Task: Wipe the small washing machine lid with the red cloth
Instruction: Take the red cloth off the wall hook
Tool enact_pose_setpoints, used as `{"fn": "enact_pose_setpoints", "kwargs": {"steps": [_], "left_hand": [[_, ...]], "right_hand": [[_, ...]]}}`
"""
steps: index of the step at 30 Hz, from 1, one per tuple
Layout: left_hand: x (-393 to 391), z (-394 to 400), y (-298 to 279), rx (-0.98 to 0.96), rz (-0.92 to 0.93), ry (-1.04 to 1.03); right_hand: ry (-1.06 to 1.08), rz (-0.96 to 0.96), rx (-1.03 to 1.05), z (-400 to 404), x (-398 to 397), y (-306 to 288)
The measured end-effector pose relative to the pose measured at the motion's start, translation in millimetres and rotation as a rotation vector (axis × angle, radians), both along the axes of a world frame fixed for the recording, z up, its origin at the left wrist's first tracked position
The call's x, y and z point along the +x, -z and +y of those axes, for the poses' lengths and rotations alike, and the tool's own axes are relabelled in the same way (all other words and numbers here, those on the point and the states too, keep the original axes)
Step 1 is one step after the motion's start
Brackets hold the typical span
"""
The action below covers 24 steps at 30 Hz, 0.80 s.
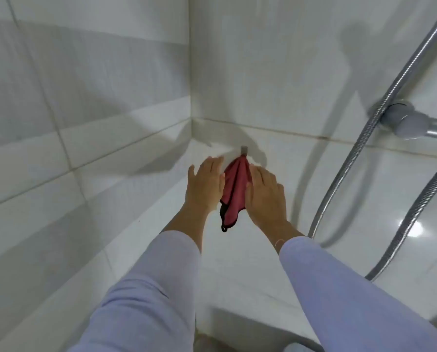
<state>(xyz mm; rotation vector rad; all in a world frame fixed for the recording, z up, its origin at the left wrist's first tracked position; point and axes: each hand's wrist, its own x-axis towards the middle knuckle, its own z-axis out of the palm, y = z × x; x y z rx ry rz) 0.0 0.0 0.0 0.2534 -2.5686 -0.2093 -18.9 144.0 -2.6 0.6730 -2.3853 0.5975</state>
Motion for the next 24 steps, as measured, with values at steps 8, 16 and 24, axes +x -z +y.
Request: {"fn": "enact_pose_setpoints", "kwargs": {"steps": [8,16,24], "left_hand": [[-37,-5,-3,0.274,0.05,0.046],[-41,-6,-7,0.367,-0.037,0.147],[-32,-14,-29,0.379,0.011,0.123]], "right_hand": [[-0.016,-0.319,-0.328,-13,-24,2],[-0.003,-0.468,-0.44,-21,-39,-7],[-0.041,-0.424,-0.39,-5,-36,-20]]}}
